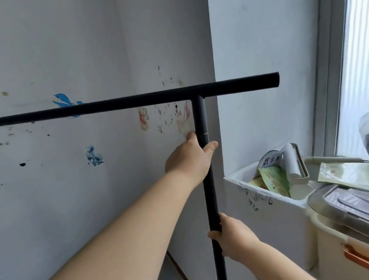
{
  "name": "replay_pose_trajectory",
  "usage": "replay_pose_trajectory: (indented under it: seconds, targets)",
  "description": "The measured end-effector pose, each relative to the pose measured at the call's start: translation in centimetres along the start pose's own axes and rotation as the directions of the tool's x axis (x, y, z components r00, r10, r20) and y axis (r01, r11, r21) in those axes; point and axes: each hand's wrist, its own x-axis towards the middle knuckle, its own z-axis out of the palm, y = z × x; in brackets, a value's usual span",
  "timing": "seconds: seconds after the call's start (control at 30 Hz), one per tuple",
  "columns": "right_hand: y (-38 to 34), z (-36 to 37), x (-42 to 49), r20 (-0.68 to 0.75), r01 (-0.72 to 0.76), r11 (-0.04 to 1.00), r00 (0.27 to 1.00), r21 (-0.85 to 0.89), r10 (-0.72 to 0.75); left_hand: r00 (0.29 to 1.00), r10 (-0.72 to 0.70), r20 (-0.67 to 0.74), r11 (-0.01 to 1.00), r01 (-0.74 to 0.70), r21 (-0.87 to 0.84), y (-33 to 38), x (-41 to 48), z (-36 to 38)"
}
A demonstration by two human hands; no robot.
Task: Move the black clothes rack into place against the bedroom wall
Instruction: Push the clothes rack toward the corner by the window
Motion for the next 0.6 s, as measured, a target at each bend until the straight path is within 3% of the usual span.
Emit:
replay_pose_trajectory:
  seconds: [0.6]
  targets:
    - [-3.3, 2.6, 12.6, 0.023, -0.031, 0.999, 0.999, -0.018, 0.031, 1.000, 0.002, -0.014, 1.000, -0.002, 0.003, -7.5, 11.6, 2.4]
